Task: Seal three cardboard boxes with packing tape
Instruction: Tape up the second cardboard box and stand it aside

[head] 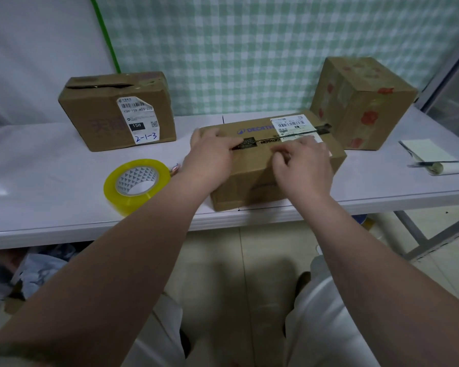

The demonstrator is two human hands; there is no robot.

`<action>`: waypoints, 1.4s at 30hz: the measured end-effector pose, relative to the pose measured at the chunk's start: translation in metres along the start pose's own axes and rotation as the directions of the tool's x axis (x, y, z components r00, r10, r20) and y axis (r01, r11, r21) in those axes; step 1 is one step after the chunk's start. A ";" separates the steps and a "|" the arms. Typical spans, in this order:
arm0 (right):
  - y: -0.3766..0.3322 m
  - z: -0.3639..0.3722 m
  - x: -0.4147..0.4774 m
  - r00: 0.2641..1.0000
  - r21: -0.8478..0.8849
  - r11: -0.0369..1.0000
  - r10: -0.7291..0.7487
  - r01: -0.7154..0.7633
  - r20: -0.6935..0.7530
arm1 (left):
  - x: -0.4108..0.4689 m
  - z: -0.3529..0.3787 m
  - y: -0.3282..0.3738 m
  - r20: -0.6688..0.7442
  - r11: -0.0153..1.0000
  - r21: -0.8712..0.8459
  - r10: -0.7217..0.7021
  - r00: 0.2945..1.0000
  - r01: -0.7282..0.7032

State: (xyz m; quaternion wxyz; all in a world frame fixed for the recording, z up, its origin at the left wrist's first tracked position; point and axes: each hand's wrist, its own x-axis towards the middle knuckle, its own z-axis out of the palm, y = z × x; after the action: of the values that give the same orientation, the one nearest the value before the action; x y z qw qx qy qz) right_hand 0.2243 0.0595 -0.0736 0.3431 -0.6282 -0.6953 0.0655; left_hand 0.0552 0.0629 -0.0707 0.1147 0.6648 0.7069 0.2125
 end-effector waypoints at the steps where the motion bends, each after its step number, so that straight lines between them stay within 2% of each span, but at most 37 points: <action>1: 0.005 0.000 0.003 1.000 -0.055 0.998 -0.018 0.018 0.009 | 0.000 0.001 0.000 -0.024 0.999 -0.005 0.048 0.999 -0.048; 3: 0.011 0.000 0.006 0.997 -0.121 0.990 -0.064 0.069 0.044 | 0.001 0.002 0.001 -0.035 0.995 0.026 0.096 0.995 -0.095; 7: 0.016 -0.003 0.014 0.994 -0.212 0.973 -0.081 0.093 0.067 | 0.002 -0.001 0.008 0.007 0.993 0.116 -0.007 1.000 0.006; 11: 0.025 -0.006 0.028 0.996 -0.222 0.975 0.017 0.002 0.087 | -0.002 -0.004 0.017 -0.020 0.989 0.141 -0.041 0.999 0.043; 14: 0.032 -0.009 0.034 0.974 -0.170 0.983 0.107 -0.073 0.201 | -0.002 -0.001 0.017 -0.018 0.987 0.151 -0.050 0.999 0.052; 19: 0.034 -0.022 0.031 0.919 -0.195 0.975 0.171 -0.106 0.355 | 0.003 0.000 0.009 0.007 0.993 0.108 -0.056 0.998 0.055; 21: 0.036 -0.021 0.029 0.927 -0.187 0.975 0.179 -0.122 0.330 | 0.004 -0.003 0.004 0.024 0.993 0.106 -0.046 0.999 0.043; 26: 0.038 -0.020 0.021 0.982 -0.167 0.971 0.184 -0.174 0.046 | -0.002 -0.011 -0.005 -0.002 0.993 0.114 -0.028 1.000 0.028; 30: 0.034 -0.016 0.015 0.977 -0.176 0.962 0.213 -0.208 0.008 | -0.019 -0.015 -0.013 -0.112 0.997 0.080 -0.004 0.994 0.013; 32: 0.029 -0.011 0.016 0.978 -0.162 0.968 0.203 -0.192 0.057 | -0.026 -0.013 -0.015 -0.145 0.998 0.058 -0.017 0.989 0.026; 34: 0.021 -0.003 0.015 0.974 -0.197 0.971 0.170 -0.139 0.149 | -0.031 -0.008 -0.016 -0.120 0.997 0.072 -0.017 0.993 0.026; 38: 0.000 0.014 0.012 0.956 -0.358 0.931 0.043 0.066 0.289 | -0.027 -0.003 -0.025 -0.048 0.981 0.183 0.081 0.996 -0.071; 42: -0.017 0.024 0.011 0.897 -0.317 0.911 -0.110 0.263 0.428 | -0.017 -0.001 -0.032 -0.040 0.970 0.217 0.122 0.992 -0.111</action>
State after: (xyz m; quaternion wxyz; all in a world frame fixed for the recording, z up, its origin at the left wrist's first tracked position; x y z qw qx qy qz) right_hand 0.1974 0.0743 -0.0786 0.0748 -0.5834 -0.8083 0.0282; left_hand 0.0282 0.0448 -0.0866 0.0112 0.7079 0.6881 0.1590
